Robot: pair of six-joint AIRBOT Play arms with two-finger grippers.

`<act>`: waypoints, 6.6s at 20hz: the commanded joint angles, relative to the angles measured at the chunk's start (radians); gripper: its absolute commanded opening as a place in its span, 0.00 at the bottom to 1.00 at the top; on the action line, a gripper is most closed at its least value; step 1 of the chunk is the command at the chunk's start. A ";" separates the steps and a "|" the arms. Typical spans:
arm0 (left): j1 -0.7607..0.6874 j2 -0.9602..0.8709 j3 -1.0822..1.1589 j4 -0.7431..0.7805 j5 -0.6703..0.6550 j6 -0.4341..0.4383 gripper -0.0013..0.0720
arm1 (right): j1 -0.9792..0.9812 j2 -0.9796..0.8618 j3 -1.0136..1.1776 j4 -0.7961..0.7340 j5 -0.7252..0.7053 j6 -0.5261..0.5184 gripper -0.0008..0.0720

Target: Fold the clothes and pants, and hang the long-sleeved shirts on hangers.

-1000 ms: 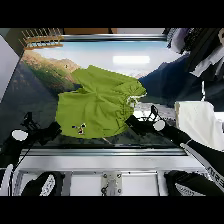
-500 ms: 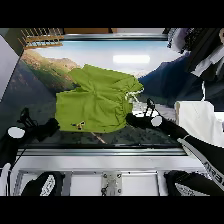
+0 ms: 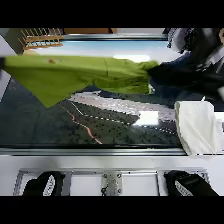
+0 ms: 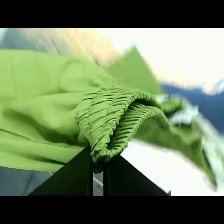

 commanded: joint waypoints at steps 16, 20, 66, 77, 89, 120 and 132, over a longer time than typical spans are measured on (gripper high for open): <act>-0.286 -0.638 0.679 0.008 -0.005 0.003 0.02 | -0.010 -0.043 0.129 -0.017 0.466 0.341 0.06; -0.296 -0.853 0.526 -0.001 0.009 0.002 0.03 | -0.010 -0.287 0.129 -0.129 0.445 0.290 0.06; -0.851 -0.192 -0.813 0.038 -0.159 -0.207 0.25 | -0.092 -0.238 -0.487 -0.496 0.319 0.165 0.06; -0.477 -0.177 -0.840 0.005 -0.116 -0.129 0.87 | -0.176 -0.122 -0.375 -0.494 0.355 0.131 0.91; -0.370 -0.718 -0.722 -0.304 0.036 0.274 0.87 | -0.223 0.000 -0.364 -0.485 0.330 0.132 0.91; -0.023 -0.555 -0.327 -0.027 -0.182 0.183 0.08 | -0.618 -0.306 -0.433 0.159 0.293 -0.267 0.92; -0.481 -0.310 -0.454 -0.025 0.019 0.085 0.02 | -0.633 -0.669 -0.607 0.542 0.243 -0.667 1.00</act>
